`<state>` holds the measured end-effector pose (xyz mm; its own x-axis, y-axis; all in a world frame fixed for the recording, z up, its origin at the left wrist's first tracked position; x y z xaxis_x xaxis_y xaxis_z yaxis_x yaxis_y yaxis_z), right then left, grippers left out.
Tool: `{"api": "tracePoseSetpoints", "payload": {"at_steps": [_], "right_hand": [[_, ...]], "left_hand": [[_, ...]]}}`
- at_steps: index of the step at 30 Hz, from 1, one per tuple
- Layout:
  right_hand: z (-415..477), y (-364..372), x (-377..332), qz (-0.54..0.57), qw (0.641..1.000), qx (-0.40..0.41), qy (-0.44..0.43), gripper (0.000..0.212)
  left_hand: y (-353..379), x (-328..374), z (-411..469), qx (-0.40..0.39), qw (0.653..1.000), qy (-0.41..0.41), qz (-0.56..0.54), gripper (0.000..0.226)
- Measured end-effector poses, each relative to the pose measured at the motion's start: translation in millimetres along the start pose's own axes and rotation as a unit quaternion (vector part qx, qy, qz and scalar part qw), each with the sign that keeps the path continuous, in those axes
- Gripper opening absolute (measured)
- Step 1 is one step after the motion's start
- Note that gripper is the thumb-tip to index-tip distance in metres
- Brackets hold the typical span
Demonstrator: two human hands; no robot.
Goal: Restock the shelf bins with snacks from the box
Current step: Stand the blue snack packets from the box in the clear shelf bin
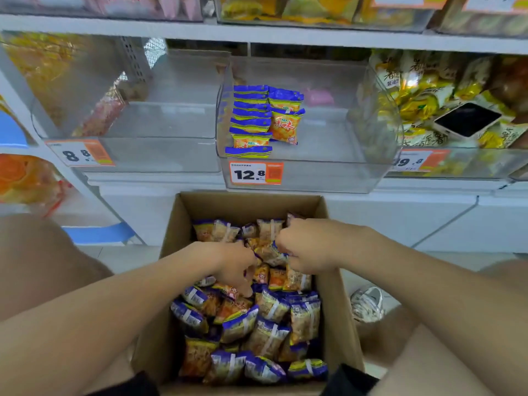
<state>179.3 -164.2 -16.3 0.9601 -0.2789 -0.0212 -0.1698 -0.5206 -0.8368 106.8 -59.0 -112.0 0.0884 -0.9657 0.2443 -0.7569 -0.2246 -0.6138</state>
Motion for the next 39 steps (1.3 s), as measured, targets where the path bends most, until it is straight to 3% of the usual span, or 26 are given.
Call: {"api": "tracePoseSetpoints", "payload": {"at_steps": [4, 7, 11, 14, 17, 19, 20, 23, 24, 27, 29, 33, 37, 39], "right_hand": [[9, 30, -13, -0.027, 0.998, -0.051, -0.012, 0.02], [15, 39, -16, -0.036, 0.996, -0.075, -0.031, 0.019], [17, 34, -11, -0.043, 0.997, -0.065, -0.021, 0.011], [11, 12, -2, -0.02, 1.0, -0.014, -0.011, 0.036], [7, -6, 14, -0.009, 0.999, 0.043, 0.009, 0.065], [7, -12, 21, 0.029, 0.997, 0.077, -0.003, 0.092], [6, -17, 20, 0.058, 0.992, 0.11, -0.026, 0.094], [-1, -42, 18, 0.167, 0.956, 0.226, -0.086, 0.063], [-5, -51, 21, 0.189, 0.944, 0.258, -0.084, 0.05], [-19, -70, 35, 0.259, 0.92, 0.29, -0.048, 0.022], [-26, -76, 45, 0.376, 0.881, 0.286, -0.037, 0.013], [-30, -83, 52, 0.527, 0.796, 0.298, -0.018, 0.014], [-28, -84, 60, 0.617, 0.719, 0.317, 0.041, 0.022], [-25, -85, 66, 0.637, 0.704, 0.309, 0.063, 0.023]], "left_hand": [[48, 13, 19, -0.052, 0.997, 0.01, 0.048, 0.067], [66, 16, 28, -0.04, 0.994, 0.007, 0.103, 0.042], [51, 11, 26, -0.011, 1.0, -0.01, 0.012, 0.03], [10, 2, 11, 0.07, 0.992, -0.01, -0.107, 0.021], [-35, -9, -15, 0.175, 0.948, -0.015, -0.267, 0.019], [-57, -12, -37, 0.232, 0.88, -0.013, -0.413, 0.021], [-63, -13, -47, 0.249, 0.835, -0.018, -0.49, 0.023], [-74, -9, -72, 0.241, 0.716, -0.025, -0.655, 0.03], [-77, -8, -78, 0.242, 0.713, -0.031, -0.657, 0.029], [-94, -9, -100, 0.348, 0.776, -0.045, -0.524, 0.032], [-108, 0, -113, 0.413, 0.768, 0.027, -0.489, 0.024], [-121, 19, -124, 0.421, 0.776, 0.124, -0.453, 0.017], [-134, 11, -129, 0.483, 0.737, 0.138, -0.452, 0.021], [-143, 7, -131, 0.522, 0.737, 0.136, -0.406, 0.024]]}}
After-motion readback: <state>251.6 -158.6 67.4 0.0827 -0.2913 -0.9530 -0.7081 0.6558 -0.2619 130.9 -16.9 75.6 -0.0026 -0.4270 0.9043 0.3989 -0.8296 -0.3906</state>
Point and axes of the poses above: each hand's wrist, its own z-axis towards the middle knuckle, its own y-axis out of the palm, x = y × z, the point moved 6 cm from there along z, towards the middle knuckle, and after that the axes turned 1 degree about y, right-handed, at the moved point
